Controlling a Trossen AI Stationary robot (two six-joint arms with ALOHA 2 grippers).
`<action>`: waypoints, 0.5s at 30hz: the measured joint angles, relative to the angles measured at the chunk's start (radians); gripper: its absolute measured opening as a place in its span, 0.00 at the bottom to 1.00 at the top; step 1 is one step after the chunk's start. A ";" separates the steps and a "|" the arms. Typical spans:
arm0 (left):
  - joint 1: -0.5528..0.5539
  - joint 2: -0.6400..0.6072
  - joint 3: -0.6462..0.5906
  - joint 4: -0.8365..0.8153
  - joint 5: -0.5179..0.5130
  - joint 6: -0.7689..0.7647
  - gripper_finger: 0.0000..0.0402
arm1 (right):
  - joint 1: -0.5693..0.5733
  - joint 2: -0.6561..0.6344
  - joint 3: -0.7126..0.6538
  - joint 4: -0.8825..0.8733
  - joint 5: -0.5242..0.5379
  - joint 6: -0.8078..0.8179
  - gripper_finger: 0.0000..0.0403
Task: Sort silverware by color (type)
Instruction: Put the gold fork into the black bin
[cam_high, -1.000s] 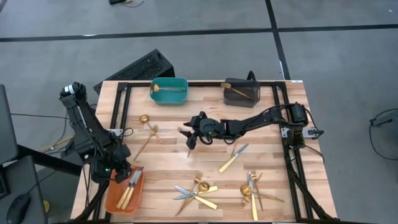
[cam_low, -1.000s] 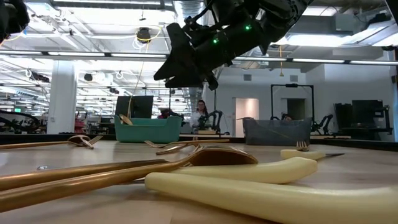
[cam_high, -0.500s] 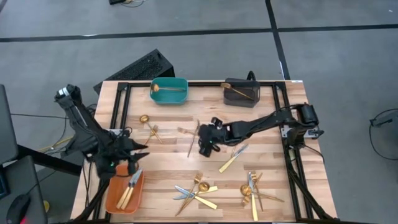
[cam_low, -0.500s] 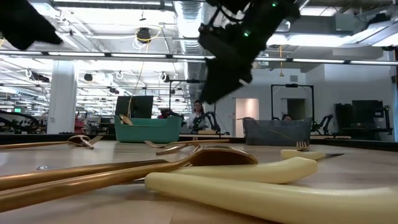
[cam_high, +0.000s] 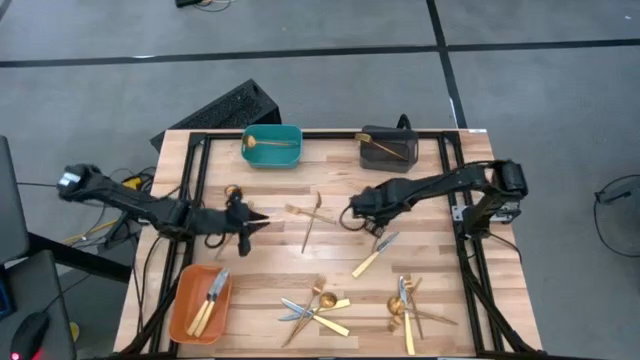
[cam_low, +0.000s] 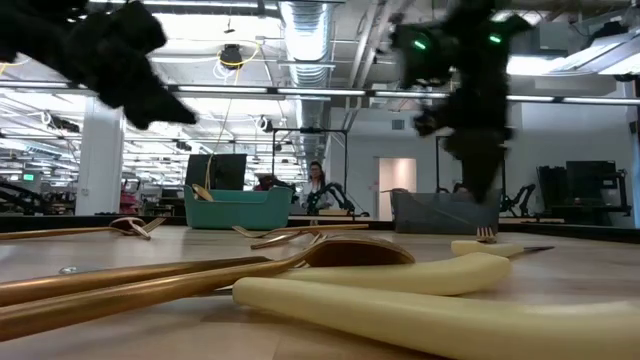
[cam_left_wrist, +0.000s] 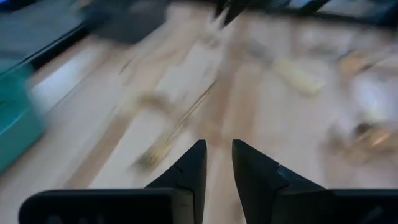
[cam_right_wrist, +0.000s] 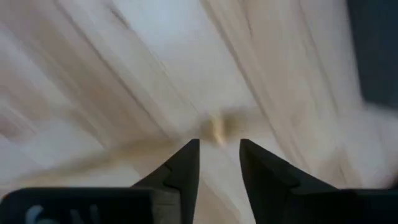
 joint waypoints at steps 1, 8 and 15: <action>0.043 0.004 -0.008 0.053 0.055 0.028 0.15 | -0.007 -0.028 -0.042 -0.004 -0.012 0.030 0.32; 0.247 0.055 -0.057 0.162 0.140 0.152 0.15 | 0.022 -0.310 -0.349 0.211 -0.030 0.440 0.28; 0.362 0.241 -0.112 0.501 0.285 0.203 0.15 | 0.043 -0.392 -0.538 0.644 -0.033 0.718 0.28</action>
